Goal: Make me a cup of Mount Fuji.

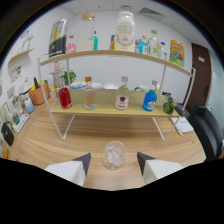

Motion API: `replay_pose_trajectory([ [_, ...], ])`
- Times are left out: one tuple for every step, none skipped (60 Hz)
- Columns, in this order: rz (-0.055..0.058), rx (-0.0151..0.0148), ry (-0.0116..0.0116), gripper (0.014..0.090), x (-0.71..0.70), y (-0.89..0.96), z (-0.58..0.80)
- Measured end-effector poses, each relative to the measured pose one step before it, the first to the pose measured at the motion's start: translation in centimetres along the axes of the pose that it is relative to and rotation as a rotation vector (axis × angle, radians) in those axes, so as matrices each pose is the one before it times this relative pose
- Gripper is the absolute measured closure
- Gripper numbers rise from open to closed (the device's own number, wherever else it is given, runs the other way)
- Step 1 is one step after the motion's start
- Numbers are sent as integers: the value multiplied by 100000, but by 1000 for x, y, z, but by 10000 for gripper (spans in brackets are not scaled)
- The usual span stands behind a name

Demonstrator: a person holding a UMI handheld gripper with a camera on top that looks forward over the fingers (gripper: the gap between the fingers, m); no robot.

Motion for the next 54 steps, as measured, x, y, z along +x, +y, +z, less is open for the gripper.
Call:
replay_pose_trajectory([
  [-195,182,300,182,56,-16,1],
  [-178,180,413,182,59,-8,-19],
  [-169,81,362,183,40,23,-33],
  [-79,-24,136,183,-9,58,-44],
  [32,-86,-77,184,-81,69,-78],
  [92,-55,-175,183,-84,88,-121],
  [121,32,-79,184,79,61,-78],
  [128,-13,-142,184,-70,66,-184],
  [202,190,27,183,-95,87,-200],
  [173,308,50,182,-134,76,-211],
  [229,380,-11,181,-181,71,-210],
  [337,451,-182,182,-215,38,-242],
  [398,508,-401,180,-304,69,-208],
  [420,608,-506,183,-296,18,-203],
  [470,807,-399,183,-308,-36,-206],
  [534,1054,-306,183,-335,-95,-144],
  [606,1317,-422,183,-339,-202,-130],
  [550,1487,-458,182,-362,-259,-123],
  [461,1587,-503,181,-421,-313,-84],
  [438,1684,-421,180,-337,-377,-53],
  [453,1724,-279,179,-307,-420,-26],
  [437,1817,-218,178,-326,-460,32],
  [417,1929,-254,178,-272,-514,65],
  [474,1875,-292,178,-298,-506,73],
  [490,1870,-349,178,-303,-506,131],
  [441,1776,-381,178,-323,-536,224],
  [290,1658,-401,178,-297,-503,252],
  [191,1538,-339,180,-283,-519,305],
  [194,1505,-292,180,-255,-521,361],
  [215,1446,-278,180,-238,-513,372],
  [157,1341,-327,180,-201,-481,424],
  [23,1147,-341,181,-241,-438,432],
  [-95,979,-203,182,-150,-410,477],
  [-140,772,-8,183,-115,-356,500],
  [-155,610,110,185,-71,-324,544],
  [-178,511,109,183,-73,-298,543],
  [-147,438,161,184,-55,-278,546],
  [-134,429,192,182,-29,-270,539],
  [-29,365,175,182,-64,-212,569],
  [67,317,231,183,-48,-231,565],
  [141,348,216,182,-29,-211,582],
  [228,278,138,186,-64,-208,536],
  [251,121,11,183,-69,-148,528],
  [244,69,-57,182,-88,-142,547],
  [148,135,-75,185,-34,-149,528],
  [110,210,-33,191,-40,-161,534],
  [83,247,104,197,6,-114,491],
  [178,233,225,204,-8,-127,528],
  [214,199,198,208,-15,-98,495],
  [160,96,-53,211,-64,-90,501],
  [36,24,-220,219,-91,5,491],
  [-84,8,-132,230,-68,0,458],
  [-239,-30,97,240,16,36,464],
  [-252,-181,419,257,80,40,445],
])
